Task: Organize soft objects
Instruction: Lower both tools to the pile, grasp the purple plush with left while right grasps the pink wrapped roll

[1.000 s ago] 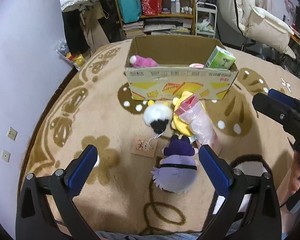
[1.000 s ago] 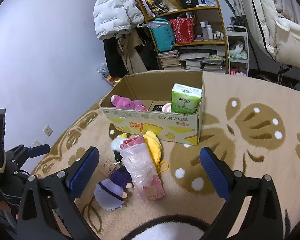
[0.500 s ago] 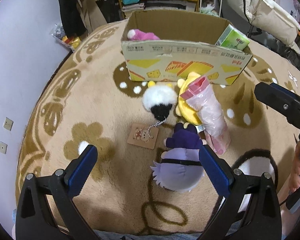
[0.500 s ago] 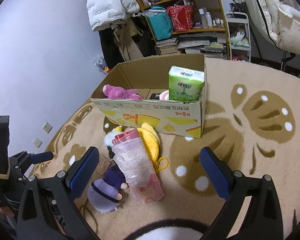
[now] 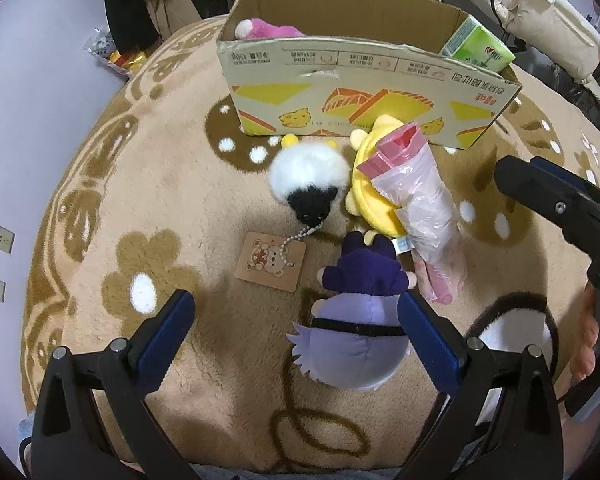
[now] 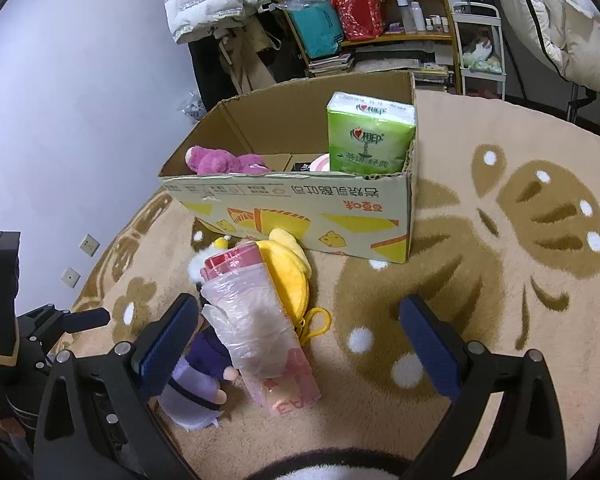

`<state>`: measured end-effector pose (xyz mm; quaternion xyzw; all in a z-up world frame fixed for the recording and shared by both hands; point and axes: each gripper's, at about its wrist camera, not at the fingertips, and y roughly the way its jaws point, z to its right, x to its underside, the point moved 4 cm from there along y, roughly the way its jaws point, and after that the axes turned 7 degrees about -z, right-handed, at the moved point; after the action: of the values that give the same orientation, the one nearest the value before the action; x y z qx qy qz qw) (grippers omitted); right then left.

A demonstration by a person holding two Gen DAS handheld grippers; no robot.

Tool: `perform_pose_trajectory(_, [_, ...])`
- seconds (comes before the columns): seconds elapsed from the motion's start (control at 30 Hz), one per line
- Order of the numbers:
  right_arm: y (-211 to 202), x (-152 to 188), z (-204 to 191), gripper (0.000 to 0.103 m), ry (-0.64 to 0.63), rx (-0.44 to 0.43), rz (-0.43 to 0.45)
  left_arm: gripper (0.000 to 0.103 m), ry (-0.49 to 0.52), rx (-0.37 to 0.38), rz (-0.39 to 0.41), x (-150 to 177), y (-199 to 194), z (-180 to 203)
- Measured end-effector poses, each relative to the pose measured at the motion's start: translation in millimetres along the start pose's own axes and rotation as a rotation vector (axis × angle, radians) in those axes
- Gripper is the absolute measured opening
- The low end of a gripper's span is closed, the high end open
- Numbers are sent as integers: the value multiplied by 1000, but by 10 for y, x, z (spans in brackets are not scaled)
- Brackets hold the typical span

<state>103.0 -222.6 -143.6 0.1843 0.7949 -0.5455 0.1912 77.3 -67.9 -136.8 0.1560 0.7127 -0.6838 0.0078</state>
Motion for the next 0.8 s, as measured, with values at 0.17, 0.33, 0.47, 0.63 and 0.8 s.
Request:
perform_pose_trajectory(0.17, [104,4,-3,103,-5,5,-22,100,-5,19,-24,-25,82,8])
perform_pose_trajectory(0.33, [180,6,15,103,-4,11,-38,100,-28,63,-44,-41,130,-2])
perform_pose_trajectory(0.47, [242,9,48,103,2,13,-53,100,-29,97,-63,-36,157,29])
perform_pose_trajectory(0.63, [276,13,52,103,0,14,-63,100,-17,111,-90,-15,207,68])
perform_pose_trajectory(0.8, [310,13,26,103,-7,14,-74,100,-6,131,-125,9,277,117])
